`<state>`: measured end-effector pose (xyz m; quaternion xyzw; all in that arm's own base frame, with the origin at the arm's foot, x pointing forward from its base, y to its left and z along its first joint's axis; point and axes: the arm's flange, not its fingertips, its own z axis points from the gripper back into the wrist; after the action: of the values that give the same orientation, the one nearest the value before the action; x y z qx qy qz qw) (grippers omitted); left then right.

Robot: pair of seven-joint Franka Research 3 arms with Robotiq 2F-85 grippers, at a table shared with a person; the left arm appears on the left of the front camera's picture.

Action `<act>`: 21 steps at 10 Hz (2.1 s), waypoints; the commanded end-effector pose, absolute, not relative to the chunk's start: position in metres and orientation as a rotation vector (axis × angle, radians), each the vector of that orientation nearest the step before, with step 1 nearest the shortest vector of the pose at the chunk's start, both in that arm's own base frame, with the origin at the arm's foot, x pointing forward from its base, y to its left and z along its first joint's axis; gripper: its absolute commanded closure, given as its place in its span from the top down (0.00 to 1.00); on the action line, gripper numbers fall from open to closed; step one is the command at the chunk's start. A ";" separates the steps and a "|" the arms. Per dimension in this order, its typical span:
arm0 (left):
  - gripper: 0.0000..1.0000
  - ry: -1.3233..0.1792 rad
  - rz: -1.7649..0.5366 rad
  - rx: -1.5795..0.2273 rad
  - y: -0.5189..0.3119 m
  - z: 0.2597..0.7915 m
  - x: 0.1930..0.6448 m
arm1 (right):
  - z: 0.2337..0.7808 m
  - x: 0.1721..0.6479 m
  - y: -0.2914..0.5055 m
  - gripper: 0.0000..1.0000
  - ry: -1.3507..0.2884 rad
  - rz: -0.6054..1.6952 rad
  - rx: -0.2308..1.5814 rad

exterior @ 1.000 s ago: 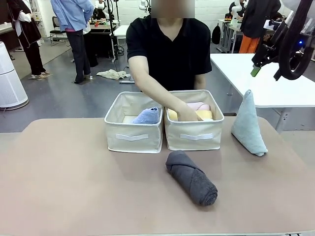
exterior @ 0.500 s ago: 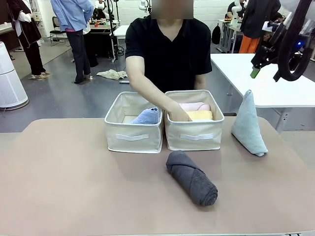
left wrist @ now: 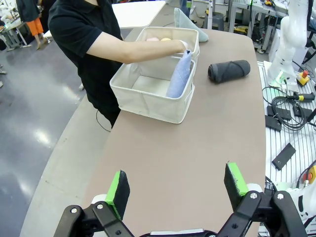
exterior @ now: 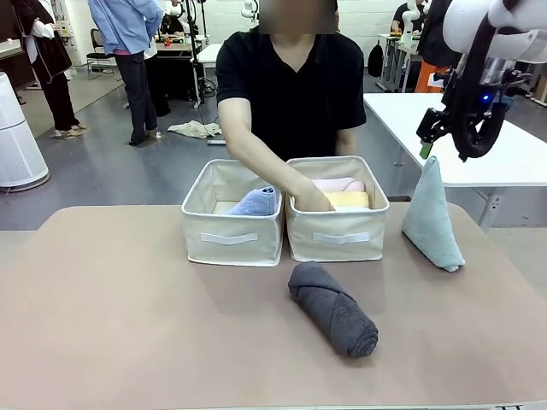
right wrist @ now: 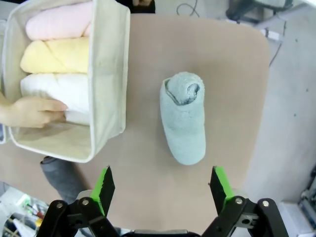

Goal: Sort the towels based on their folding style.
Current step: Pick up another triangle-folded towel from the table and place it in the left Fabric basket.

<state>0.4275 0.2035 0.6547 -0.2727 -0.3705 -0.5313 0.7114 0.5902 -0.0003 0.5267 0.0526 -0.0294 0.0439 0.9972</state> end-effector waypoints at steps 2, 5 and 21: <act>1.00 -0.831 -1.185 -0.609 0.203 0.655 0.425 | 0.522 0.619 -0.003 1.00 0.021 0.029 0.071; 1.00 -0.831 -1.185 -0.609 0.203 0.655 0.425 | 0.504 0.637 -0.007 1.00 0.044 0.004 0.044; 1.00 -0.831 -1.185 -0.609 0.203 0.655 0.425 | 0.455 0.661 -0.012 0.00 -0.017 0.186 0.118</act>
<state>0.4275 0.2035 0.6547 -0.2727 -0.3705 -0.5313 0.7114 0.6602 -0.0094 0.4623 0.0446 -0.0015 0.0876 0.9952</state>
